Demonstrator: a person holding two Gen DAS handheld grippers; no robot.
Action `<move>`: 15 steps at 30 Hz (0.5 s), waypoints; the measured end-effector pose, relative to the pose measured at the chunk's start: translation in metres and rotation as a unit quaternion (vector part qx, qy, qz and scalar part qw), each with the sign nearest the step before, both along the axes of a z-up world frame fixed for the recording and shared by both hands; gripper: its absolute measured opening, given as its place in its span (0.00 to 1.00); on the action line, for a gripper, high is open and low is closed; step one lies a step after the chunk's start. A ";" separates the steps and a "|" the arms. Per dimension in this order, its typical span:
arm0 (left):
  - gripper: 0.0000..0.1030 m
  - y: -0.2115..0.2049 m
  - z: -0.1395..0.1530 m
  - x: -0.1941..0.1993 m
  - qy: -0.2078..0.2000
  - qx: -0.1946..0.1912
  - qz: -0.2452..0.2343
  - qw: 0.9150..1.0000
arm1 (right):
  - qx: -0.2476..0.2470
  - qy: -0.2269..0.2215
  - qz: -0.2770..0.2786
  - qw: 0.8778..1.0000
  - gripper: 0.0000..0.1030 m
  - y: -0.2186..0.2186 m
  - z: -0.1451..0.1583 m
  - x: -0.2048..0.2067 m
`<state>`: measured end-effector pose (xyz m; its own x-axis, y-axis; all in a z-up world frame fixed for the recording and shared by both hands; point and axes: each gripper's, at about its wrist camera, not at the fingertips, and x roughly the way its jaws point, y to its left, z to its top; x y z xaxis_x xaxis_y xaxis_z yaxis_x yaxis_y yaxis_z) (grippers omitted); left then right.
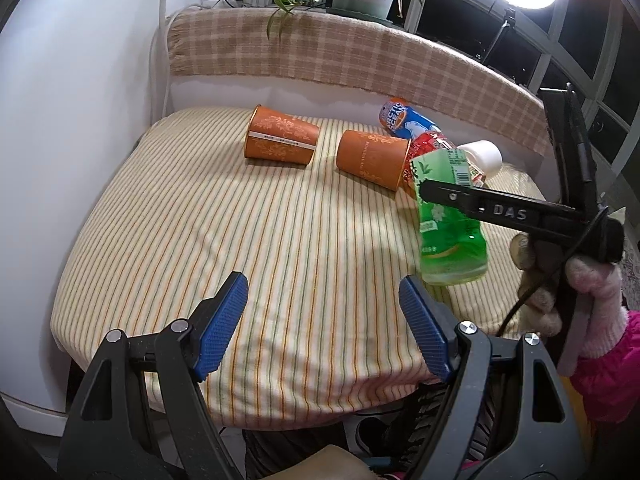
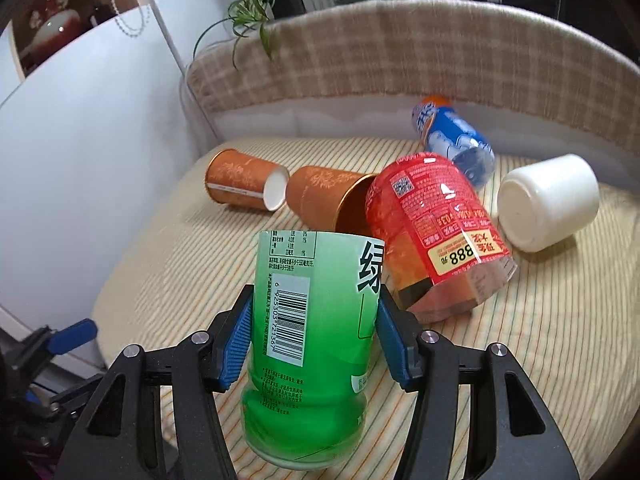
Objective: Flip cup upright
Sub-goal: 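Rotate the held green cup with the right tool until its open end faces up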
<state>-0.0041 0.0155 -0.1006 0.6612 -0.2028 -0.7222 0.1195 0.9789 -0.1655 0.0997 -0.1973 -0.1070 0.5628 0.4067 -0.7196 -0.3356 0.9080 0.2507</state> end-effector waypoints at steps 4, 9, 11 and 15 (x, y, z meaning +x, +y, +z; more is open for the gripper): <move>0.78 0.001 0.001 -0.002 -0.002 -0.001 0.002 1.000 | -0.009 -0.037 -0.016 0.999 0.54 0.007 0.001 0.003; 0.78 0.005 0.001 -0.002 0.000 -0.004 0.007 1.000 | -0.037 -0.105 -0.025 0.993 0.54 0.025 0.000 0.004; 0.78 0.006 0.000 -0.003 0.001 -0.003 0.008 1.000 | -0.063 -0.134 -0.026 0.989 0.54 0.035 -0.005 0.003; 0.78 0.008 0.000 -0.004 0.000 -0.002 0.010 1.000 | -0.090 -0.169 -0.024 0.981 0.54 0.041 -0.013 -0.005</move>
